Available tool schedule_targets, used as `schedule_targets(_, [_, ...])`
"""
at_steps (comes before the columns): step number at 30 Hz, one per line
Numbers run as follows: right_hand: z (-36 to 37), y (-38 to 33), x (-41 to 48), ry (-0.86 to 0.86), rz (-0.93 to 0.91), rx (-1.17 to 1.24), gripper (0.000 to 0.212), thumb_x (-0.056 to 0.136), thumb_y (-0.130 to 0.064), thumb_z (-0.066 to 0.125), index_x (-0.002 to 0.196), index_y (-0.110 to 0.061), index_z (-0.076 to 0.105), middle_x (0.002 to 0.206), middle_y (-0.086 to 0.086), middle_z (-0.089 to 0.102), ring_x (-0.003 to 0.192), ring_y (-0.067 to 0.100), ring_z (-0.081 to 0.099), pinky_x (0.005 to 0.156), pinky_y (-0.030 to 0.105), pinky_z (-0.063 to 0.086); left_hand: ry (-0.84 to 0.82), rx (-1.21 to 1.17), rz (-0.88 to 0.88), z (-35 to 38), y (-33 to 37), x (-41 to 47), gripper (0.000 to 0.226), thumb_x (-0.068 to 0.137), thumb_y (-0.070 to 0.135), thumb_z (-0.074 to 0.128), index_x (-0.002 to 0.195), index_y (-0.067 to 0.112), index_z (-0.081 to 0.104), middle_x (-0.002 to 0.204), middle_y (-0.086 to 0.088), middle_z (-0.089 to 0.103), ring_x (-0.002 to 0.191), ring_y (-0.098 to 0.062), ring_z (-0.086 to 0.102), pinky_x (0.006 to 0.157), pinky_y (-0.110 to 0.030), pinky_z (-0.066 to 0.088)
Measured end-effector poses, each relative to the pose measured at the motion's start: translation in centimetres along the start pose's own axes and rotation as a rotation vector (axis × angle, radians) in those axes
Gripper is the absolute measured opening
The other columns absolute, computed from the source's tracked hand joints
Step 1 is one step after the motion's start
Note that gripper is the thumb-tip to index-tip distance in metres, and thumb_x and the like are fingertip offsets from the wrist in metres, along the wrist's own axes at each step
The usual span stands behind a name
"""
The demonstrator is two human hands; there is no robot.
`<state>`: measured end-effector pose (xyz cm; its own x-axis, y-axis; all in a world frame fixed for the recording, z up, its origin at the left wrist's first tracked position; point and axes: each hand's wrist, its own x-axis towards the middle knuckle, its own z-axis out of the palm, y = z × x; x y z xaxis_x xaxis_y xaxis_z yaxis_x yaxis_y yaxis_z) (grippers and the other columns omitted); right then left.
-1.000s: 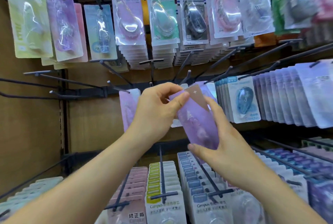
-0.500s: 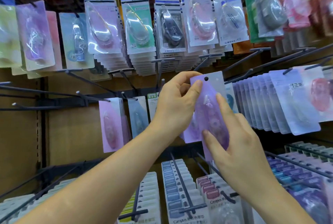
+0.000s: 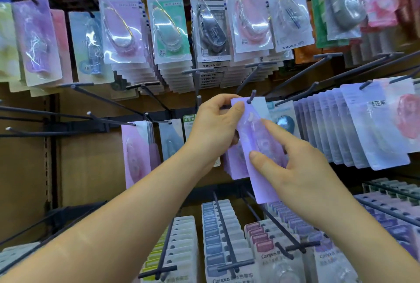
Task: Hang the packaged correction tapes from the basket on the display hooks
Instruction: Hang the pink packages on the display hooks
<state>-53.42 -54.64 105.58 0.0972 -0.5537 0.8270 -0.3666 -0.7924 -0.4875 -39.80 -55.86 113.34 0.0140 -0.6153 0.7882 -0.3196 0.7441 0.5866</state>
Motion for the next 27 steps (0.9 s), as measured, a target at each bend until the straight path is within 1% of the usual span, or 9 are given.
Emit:
schedule_targets(3, [-0.7,0.4,0.3,-0.104,0.071,-0.111,0.053,0.09,-0.046,0.06,0.133,-0.057,0.032,0.112,-0.018,0.06,0.091,0.004,0.06,0.076,0.025,0.049,-0.051,0.059,-0.094,-0.4,-0.8,0.3,0.018,0.102,0.025,0.053,0.108,0.013,0.065,0.078,-0.007,0.064,0.046,-0.011,0.051,0.043,-0.02,0.038])
schedule_targets(6, [-1.1,1.1,1.2,-0.087,0.09,-0.25,0.035,0.087,-0.04,0.064,0.109,-0.046,0.037,0.075,-0.006,0.056,0.066,0.012,0.057,0.058,0.03,0.042,-0.113,0.14,-0.137,-0.9,-1.3,0.5,0.018,0.101,0.023,0.054,0.108,0.012,0.067,0.088,-0.008,0.065,0.058,-0.013,0.058,0.05,-0.022,0.045])
schedule_targets(8, [-0.7,1.3,2.1,-0.065,0.111,-0.322,0.029,0.088,-0.035,0.063,0.102,-0.036,0.038,0.068,-0.006,0.048,0.06,0.009,0.05,0.05,0.026,0.032,-0.114,0.201,-0.134,-1.1,-1.7,0.7,0.015,0.1,0.018,0.054,0.102,0.012,0.068,0.086,-0.008,0.067,0.062,-0.011,0.061,0.055,-0.022,0.05])
schedule_targets(10, [0.1,1.2,3.0,-0.08,0.126,-0.378,0.027,0.088,-0.034,0.063,0.101,-0.029,0.039,0.069,-0.007,0.047,0.06,0.007,0.047,0.049,0.024,0.029,-0.079,0.235,-0.136,-1.2,-2.3,1.0,0.014,0.1,0.016,0.055,0.1,0.012,0.068,0.084,-0.008,0.069,0.064,-0.01,0.064,0.06,-0.021,0.054])
schedule_targets(13, [1.4,1.2,4.1,-0.133,0.114,-0.466,0.027,0.091,-0.038,0.059,0.103,-0.023,0.041,0.077,-0.006,0.045,0.072,0.019,0.047,0.06,0.033,0.035,0.005,0.24,-0.145,-1.1,-3.3,1.9,0.012,0.098,0.014,0.058,0.103,0.009,0.068,0.08,-0.008,0.069,0.062,-0.011,0.066,0.06,-0.019,0.057])
schedule_targets(17, [2.9,1.6,5.7,-0.166,0.148,-0.571,0.033,0.094,-0.043,0.057,0.11,-0.019,0.042,0.095,0.002,0.048,0.086,0.026,0.045,0.07,0.033,0.036,0.083,0.341,-0.123,-1.1,-4.7,3.1,0.02,0.097,0.018,0.061,0.078,0.02,0.066,0.077,-0.01,0.072,0.068,-0.019,0.071,0.073,-0.032,0.062])
schedule_targets(20, [3.7,1.9,7.3,-0.208,0.226,-0.639,0.034,0.094,-0.044,0.058,0.11,-0.019,0.041,0.112,0.01,0.057,0.101,0.032,0.054,0.073,0.035,0.039,0.11,0.417,-0.106,-0.9,-5.5,3.7,0.024,0.096,0.02,0.062,0.072,0.024,0.064,0.072,-0.005,0.071,0.067,-0.018,0.072,0.074,-0.036,0.062])
schedule_targets(25, [4.4,2.7,8.6,-0.235,0.252,-0.674,0.04,0.097,-0.039,0.054,0.125,-0.011,0.046,0.125,0.016,0.058,0.114,0.037,0.056,0.077,0.035,0.04,0.116,0.508,-0.111,-0.6,-6.3,4.7,0.023,0.095,0.021,0.061,0.078,0.008,0.068,0.068,-0.011,0.072,0.062,-0.019,0.072,0.074,-0.041,0.061])
schedule_targets(27, [4.7,2.7,8.6,-0.246,0.236,-0.672,0.04,0.098,-0.041,0.054,0.123,-0.011,0.047,0.124,0.015,0.059,0.112,0.035,0.058,0.075,0.034,0.039,0.118,0.535,-0.117,-0.8,-6.3,4.7,0.023,0.096,0.022,0.061,0.076,0.012,0.067,0.069,-0.01,0.072,0.061,-0.018,0.072,0.075,-0.041,0.061])
